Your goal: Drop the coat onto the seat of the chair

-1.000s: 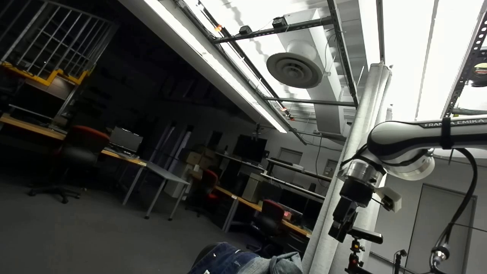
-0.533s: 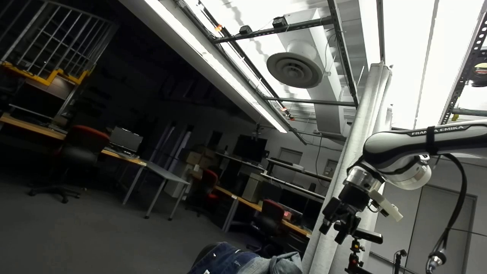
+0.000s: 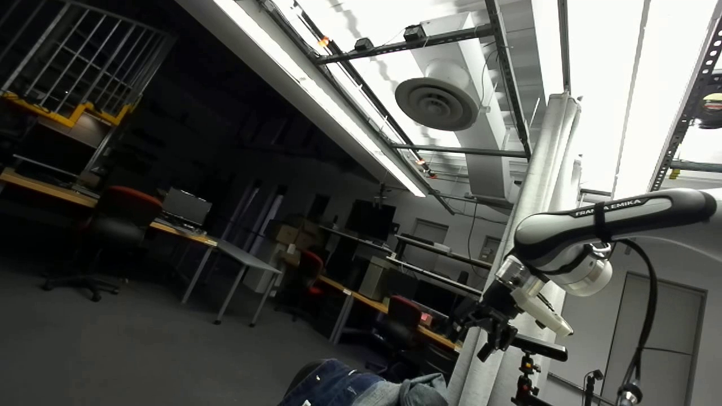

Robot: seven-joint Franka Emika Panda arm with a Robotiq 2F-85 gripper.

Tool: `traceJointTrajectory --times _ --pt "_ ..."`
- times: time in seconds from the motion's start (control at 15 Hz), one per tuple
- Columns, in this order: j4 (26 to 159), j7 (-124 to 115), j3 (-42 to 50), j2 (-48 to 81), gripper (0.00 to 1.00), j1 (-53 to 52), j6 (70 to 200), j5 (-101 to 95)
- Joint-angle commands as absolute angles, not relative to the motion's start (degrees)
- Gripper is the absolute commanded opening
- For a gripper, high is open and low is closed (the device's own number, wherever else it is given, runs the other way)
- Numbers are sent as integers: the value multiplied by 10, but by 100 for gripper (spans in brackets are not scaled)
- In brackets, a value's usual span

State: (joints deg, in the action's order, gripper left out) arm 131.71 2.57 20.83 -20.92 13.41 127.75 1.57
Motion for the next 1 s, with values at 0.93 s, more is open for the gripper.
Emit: traceJointTrajectory --times 0.93 --pt "1316 -81 175 -68 100 149 1367 22"
